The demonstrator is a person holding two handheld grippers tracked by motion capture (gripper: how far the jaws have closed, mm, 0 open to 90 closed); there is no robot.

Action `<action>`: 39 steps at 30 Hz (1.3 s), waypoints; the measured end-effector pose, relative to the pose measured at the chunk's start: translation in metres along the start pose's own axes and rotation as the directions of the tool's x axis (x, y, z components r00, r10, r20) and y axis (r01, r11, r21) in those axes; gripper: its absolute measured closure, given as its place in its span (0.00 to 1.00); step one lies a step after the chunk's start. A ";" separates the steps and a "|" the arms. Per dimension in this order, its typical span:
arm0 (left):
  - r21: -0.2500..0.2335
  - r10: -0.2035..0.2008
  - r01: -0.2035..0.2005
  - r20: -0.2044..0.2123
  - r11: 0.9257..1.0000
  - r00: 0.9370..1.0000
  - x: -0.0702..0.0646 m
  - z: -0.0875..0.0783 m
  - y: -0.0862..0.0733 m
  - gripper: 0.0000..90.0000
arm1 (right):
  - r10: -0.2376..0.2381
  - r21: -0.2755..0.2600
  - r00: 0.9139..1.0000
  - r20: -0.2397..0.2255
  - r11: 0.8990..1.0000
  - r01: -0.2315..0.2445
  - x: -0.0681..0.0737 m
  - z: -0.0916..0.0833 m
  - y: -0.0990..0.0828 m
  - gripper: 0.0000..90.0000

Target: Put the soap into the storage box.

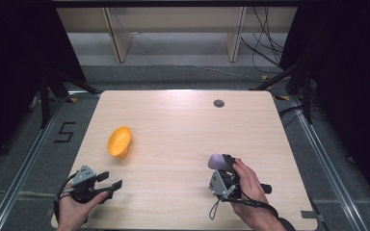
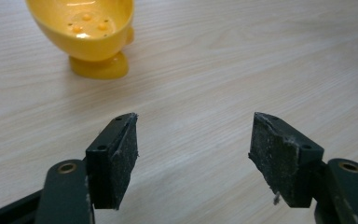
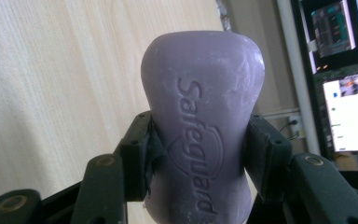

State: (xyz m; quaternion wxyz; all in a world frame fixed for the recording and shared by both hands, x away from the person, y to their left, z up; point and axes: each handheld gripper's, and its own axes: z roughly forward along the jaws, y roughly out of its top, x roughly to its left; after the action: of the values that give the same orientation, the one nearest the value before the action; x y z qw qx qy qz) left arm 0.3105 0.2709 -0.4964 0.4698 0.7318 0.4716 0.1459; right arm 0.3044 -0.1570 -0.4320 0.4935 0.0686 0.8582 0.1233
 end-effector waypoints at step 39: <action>-0.070 0.261 -0.261 0.500 0.963 0.826 -0.175 0.108 0.122 0.45 | -0.024 -0.091 0.998 0.055 0.995 0.029 0.010 -0.014 0.007 0.56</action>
State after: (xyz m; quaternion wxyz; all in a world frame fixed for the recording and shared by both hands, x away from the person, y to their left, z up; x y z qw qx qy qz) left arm 0.3591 0.0529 -0.4112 0.5519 0.8021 0.2278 0.0118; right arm 0.2874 -0.1498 -0.4323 0.5206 0.0380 0.8389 0.1540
